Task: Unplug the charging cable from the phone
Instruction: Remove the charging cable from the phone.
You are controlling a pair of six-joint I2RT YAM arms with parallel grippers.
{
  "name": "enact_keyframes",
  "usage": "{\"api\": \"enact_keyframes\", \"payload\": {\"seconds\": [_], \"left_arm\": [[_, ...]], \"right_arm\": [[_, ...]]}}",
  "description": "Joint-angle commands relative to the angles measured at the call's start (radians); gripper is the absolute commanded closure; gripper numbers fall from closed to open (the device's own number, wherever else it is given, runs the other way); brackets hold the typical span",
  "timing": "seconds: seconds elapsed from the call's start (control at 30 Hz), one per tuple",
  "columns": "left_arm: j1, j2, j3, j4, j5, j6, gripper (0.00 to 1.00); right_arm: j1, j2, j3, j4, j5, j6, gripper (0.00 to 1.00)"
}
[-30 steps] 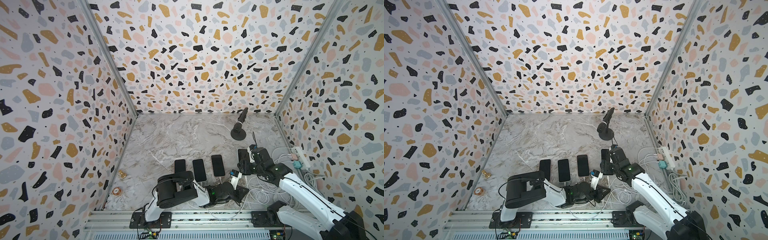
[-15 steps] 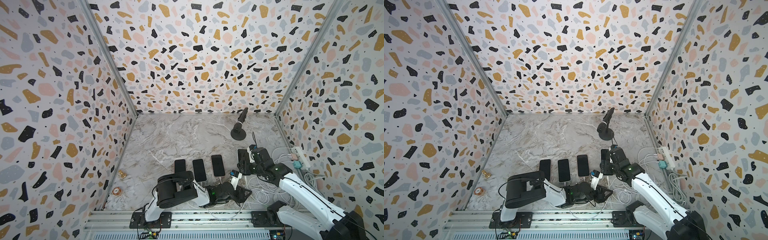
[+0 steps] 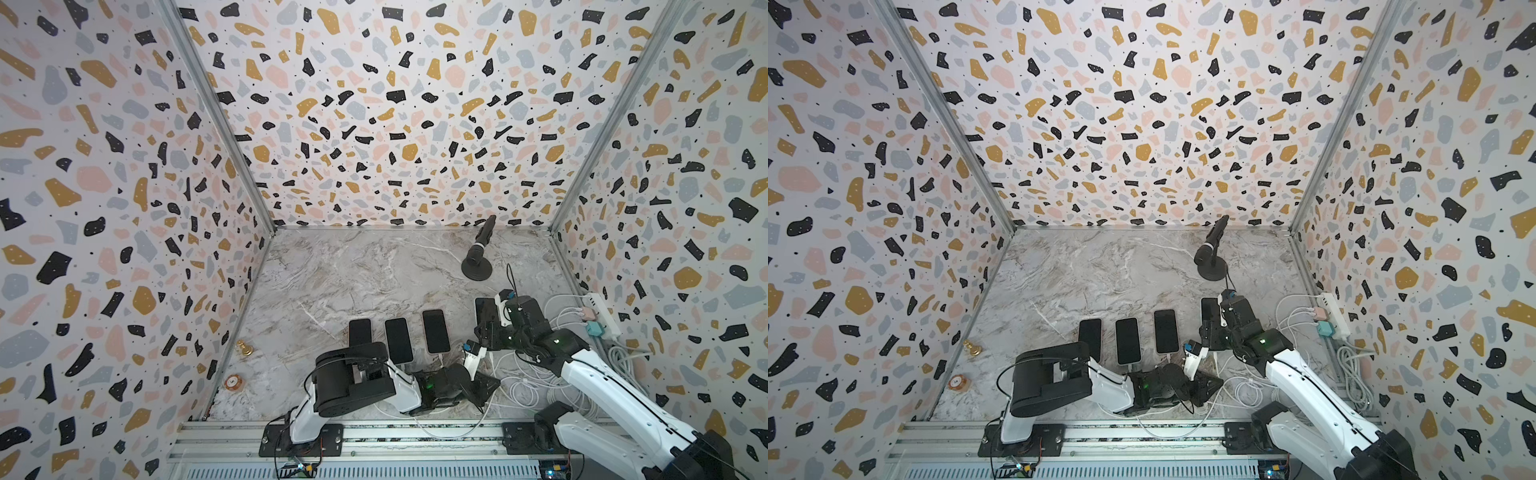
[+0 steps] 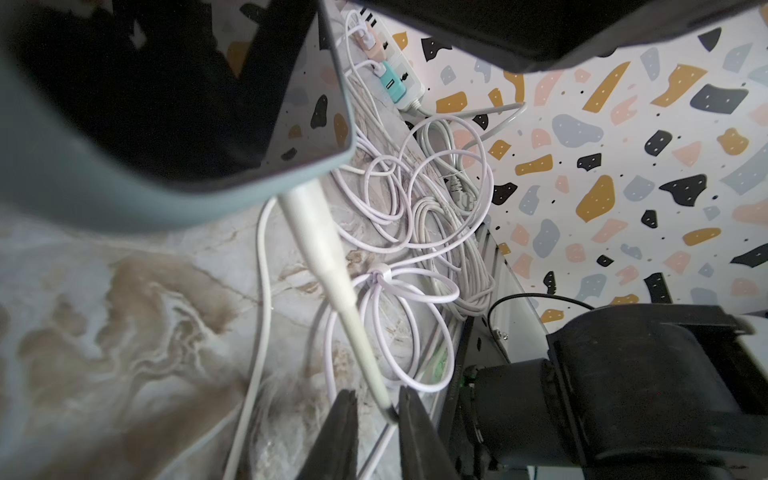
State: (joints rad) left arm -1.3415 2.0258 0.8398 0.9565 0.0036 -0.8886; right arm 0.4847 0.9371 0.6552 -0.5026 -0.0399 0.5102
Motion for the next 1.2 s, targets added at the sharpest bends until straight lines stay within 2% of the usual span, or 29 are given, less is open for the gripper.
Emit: {"api": "enact_keyframes", "payload": {"seconds": [0.0, 0.07, 0.27, 0.6, 0.97, 1.0, 1.03, 1.07, 1.17], "left_arm": [[0.007, 0.013, 0.027, 0.024, 0.009, 0.019, 0.93], [0.007, 0.011, 0.028, 0.009, 0.008, 0.018, 1.0], [0.001, 0.023, 0.034, -0.017, -0.002, 0.014, 1.0], [-0.036, 0.028, 0.026, -0.037, -0.054, 0.028, 1.0], [-0.038, 0.006, 0.004, -0.033, -0.067, 0.043, 1.0], [-0.039, -0.011, -0.001, -0.042, -0.073, 0.06, 0.9], [-0.038, -0.034, -0.011, -0.047, -0.081, 0.087, 0.72], [-0.038, -0.06, -0.029, -0.056, -0.093, 0.104, 0.59], [-0.038, -0.173, -0.091, -0.134, -0.135, 0.174, 0.32]], "right_arm": [[0.003, -0.021, 0.007, 0.02, -0.012, -0.01, 0.59], [0.002, -0.017, 0.01, 0.022, -0.003, -0.009, 0.59], [0.002, 0.026, 0.056, 0.022, 0.034, -0.011, 0.6], [-0.005, 0.104, 0.221, -0.01, 0.096, -0.03, 0.6], [-0.023, 0.12, 0.237, -0.04, 0.115, -0.018, 0.62], [-0.022, 0.12, 0.229, -0.055, 0.124, -0.017, 0.62], [-0.024, 0.121, 0.219, -0.065, 0.13, -0.016, 0.62], [-0.028, 0.126, 0.211, -0.078, 0.132, -0.014, 0.61], [-0.057, 0.172, 0.213, -0.125, 0.119, -0.007, 0.62]]}}
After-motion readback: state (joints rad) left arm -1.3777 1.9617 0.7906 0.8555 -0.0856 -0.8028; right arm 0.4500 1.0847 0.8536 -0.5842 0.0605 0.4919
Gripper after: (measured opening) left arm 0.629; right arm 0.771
